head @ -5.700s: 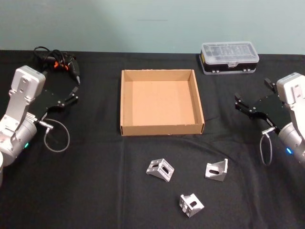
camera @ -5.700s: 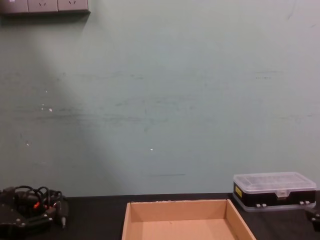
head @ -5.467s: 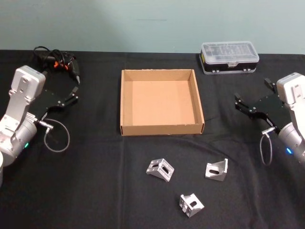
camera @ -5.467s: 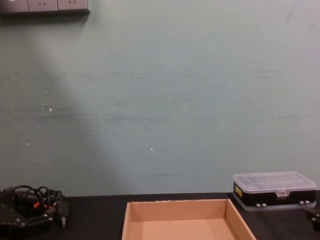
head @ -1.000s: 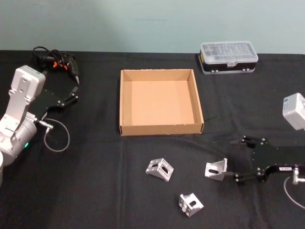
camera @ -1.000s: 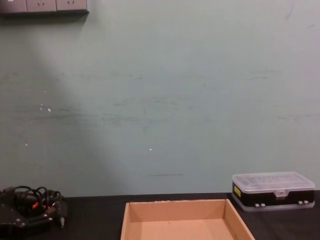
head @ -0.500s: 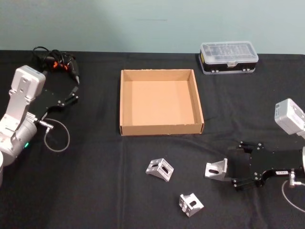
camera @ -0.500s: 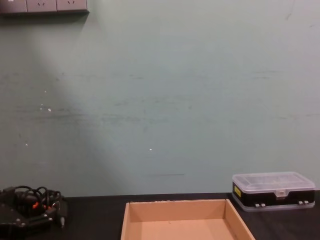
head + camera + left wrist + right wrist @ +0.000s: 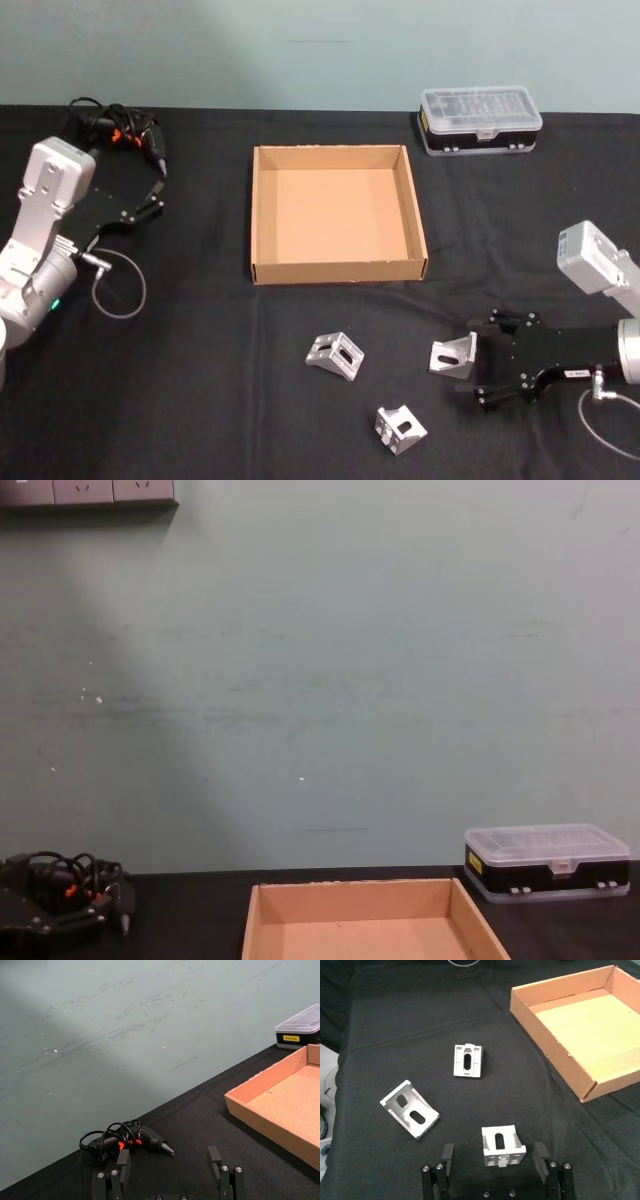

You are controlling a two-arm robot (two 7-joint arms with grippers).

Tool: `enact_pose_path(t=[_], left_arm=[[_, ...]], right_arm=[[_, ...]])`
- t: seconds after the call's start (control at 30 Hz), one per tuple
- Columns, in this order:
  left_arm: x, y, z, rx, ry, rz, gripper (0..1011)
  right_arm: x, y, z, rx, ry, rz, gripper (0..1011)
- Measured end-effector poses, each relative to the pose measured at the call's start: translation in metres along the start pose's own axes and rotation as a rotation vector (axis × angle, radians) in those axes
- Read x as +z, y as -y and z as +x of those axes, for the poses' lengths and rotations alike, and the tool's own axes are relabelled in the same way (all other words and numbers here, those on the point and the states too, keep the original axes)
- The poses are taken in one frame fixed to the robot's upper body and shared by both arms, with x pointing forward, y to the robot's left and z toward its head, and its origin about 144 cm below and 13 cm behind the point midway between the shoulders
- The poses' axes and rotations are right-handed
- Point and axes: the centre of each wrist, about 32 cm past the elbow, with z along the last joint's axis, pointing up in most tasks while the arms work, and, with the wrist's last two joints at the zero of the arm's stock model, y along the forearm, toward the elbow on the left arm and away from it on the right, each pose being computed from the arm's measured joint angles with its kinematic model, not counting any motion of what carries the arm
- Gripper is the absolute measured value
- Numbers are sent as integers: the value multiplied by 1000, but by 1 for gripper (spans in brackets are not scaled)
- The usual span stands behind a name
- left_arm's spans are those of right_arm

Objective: Use one hand to pick up the angle iron from the table and place it into the box.

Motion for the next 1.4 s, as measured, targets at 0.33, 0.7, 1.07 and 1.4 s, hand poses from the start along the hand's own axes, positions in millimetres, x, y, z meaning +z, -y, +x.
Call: enact_pose_path(t=[0.33,0.7,1.07,1.4], left_arm=[[0,0,0,0,0,0,1000],[0,0,0,0,0,0,1000],[0,0,0,0,0,0,1000],[0,0,0,0,0,0,1000]], right_arm=[[-2,-3,-1,-8,-2,-1,1003],[-4,-5,2,-23,-9,-2,946],[-7,-7,6,-39,-22,-4,650],[-6,-12,9,-28,-12,3,450]])
